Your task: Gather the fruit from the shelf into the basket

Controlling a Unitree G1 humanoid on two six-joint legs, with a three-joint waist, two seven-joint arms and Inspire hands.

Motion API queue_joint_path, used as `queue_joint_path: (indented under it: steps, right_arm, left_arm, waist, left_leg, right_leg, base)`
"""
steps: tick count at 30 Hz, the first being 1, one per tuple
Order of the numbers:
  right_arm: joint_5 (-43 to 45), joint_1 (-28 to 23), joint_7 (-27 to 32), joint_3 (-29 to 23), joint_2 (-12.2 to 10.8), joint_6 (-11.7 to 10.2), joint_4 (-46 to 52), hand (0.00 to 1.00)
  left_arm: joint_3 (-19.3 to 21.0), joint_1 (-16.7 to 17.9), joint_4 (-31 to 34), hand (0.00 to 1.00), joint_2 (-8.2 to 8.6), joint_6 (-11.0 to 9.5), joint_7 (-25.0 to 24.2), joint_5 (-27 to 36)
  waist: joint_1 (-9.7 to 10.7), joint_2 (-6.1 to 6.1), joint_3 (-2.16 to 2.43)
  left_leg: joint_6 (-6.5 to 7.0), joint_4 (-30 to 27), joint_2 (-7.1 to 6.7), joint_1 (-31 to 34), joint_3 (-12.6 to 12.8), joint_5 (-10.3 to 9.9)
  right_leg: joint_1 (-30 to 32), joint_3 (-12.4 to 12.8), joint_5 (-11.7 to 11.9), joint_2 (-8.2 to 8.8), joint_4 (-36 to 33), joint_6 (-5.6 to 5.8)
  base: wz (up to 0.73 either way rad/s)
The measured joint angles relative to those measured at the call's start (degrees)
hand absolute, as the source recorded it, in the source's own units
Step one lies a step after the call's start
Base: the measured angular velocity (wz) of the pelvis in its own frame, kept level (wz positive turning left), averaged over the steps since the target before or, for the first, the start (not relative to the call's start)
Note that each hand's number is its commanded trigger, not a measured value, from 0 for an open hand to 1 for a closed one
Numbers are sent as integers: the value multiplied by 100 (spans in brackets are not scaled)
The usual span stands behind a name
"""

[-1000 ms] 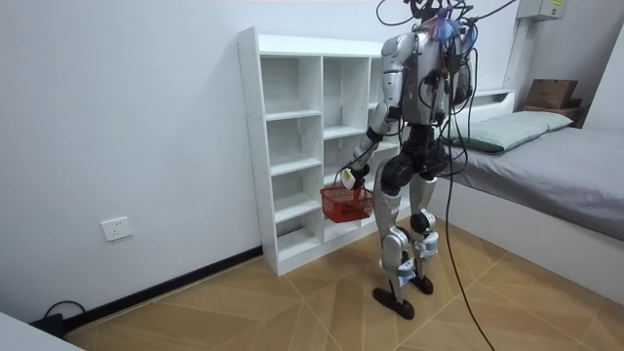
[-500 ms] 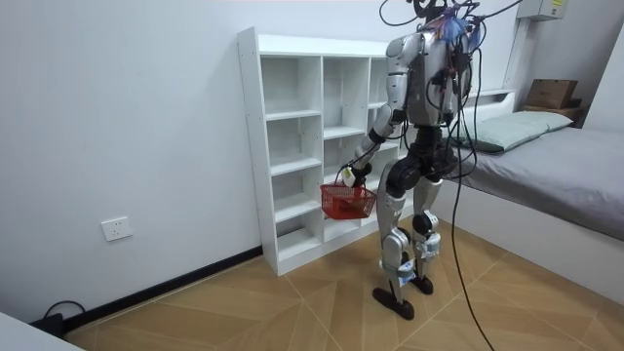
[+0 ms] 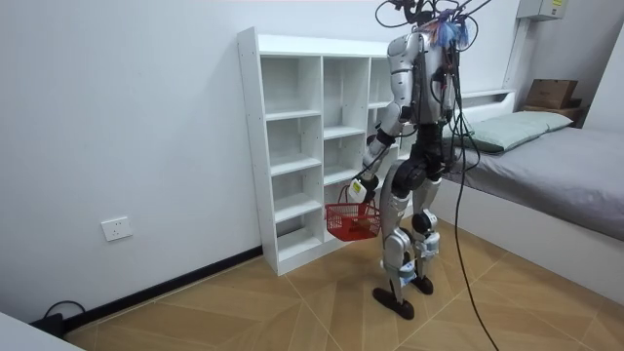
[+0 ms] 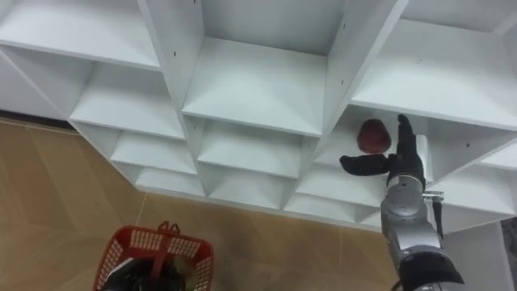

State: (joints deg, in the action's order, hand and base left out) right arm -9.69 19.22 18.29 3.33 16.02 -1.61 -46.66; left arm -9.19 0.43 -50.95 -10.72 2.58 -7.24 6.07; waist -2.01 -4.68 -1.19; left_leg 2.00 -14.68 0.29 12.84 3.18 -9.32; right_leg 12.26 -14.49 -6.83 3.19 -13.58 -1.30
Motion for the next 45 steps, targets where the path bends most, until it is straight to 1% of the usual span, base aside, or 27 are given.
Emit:
queue_joint_path:
  steps: [3,6,8,9,10,12,13,15,17,19,24,29,35,42,45]
  right_arm:
    - [43,-34,67,-1,-5,-19,108,0]
    - [249,-298,168,1,-53,-97,513,0]
    - [389,-646,262,57,-141,-139,957,0]
    - [505,-883,315,62,-206,-202,1179,0]
    - [550,-1009,355,71,-238,-232,1281,0]
    - [597,-1463,470,260,-335,-274,1601,0]
    - [605,-1569,482,283,-367,-275,1666,0]
    - [609,-1875,499,295,-474,-277,1824,0]
    - [609,-1925,544,317,-494,-277,1825,0]
    - [609,-1925,629,323,-491,-284,1826,0]
    - [612,-1924,870,323,-490,-464,1825,0]
    - [596,-1860,1028,316,-490,-482,1825,0]
    - [607,-1673,1151,296,-481,-482,1826,0]
    - [609,-1521,1281,296,-391,-482,1866,0]
    - [624,-1472,1284,278,-359,-482,1858,0]
  left_arm:
    - [5,-58,1,100,-4,-10,27,-2]
    - [5,-121,-6,100,30,-10,33,3]
    - [-14,-127,-10,100,95,-10,41,14]
    - [-22,-116,-11,100,143,-13,41,31]
    - [-31,-112,-16,100,166,-14,44,70]
    - [-57,-22,-34,100,245,-34,92,125]
    - [-56,8,-35,100,260,-41,108,125]
    - [-49,40,-37,100,289,-47,197,125]
    - [-49,38,-40,100,289,-50,212,125]
    - [-50,30,-40,100,289,-69,212,126]
    - [-50,32,-40,100,287,-127,211,131]
    - [-7,5,-40,100,277,-129,210,286]
    - [-5,-82,-31,100,271,-153,210,333]
    - [-8,-87,-16,100,242,-153,208,327]
    - [-7,-85,-5,100,231,-153,199,309]
  waist:
    - [18,1,1]
    - [17,13,6]
    - [17,51,20]
    - [16,83,37]
    - [21,97,47]
    - [28,169,90]
    - [49,188,102]
    - [102,206,105]
    - [176,208,104]
    - [204,206,104]
    - [265,200,100]
    - [309,184,90]
    - [302,175,81]
    - [298,173,80]
    - [219,167,74]
  left_leg:
    - [2,2,-4,3,3,-1]
    - [1,20,-1,-13,0,-3]
    - [1,33,1,-38,22,-3]
    - [1,35,2,-50,29,-3]
    - [1,43,0,-61,29,-3]
    - [3,121,-2,-161,103,-2]
    - [3,118,-1,-174,117,-2]
    - [3,132,-4,-227,145,-2]
    - [3,124,-5,-252,154,-2]
    - [3,118,-4,-268,157,-2]
    - [3,116,-5,-291,162,-2]
    - [3,124,-9,-290,175,-4]
    - [3,128,-8,-222,196,-6]
    - [2,148,-9,-189,211,-7]
    - [3,147,-6,-166,253,-7]
  right_leg:
    - [1,-7,-2,5,0,4]
    - [-6,-19,-2,-32,4,4]
    - [-18,8,-2,-41,4,4]
    - [-23,12,-2,-42,3,4]
    - [-26,23,-2,-41,2,4]
    - [-53,99,-2,-44,-2,4]
    - [-61,110,-3,-42,-3,5]
    - [-85,179,-21,-32,-9,12]
    - [-96,227,-24,-29,-11,11]
    - [-96,272,-23,-36,-17,11]
    - [-99,311,-27,-44,-29,12]
    - [-97,316,-35,-40,-21,21]
    - [-19,318,-40,-47,-30,23]
    - [21,316,-44,-69,-18,23]
    - [80,320,-45,-64,-54,22]
  base:
    - [0]
    - [0]
    - [-6]
    - [-5]
    - [-6]
    - [-19]
    - [-19]
    - [-10]
    - [-9]
    - [-10]
    - [-2]
    - [0]
    - [0]
    - [0]
    - [-7]
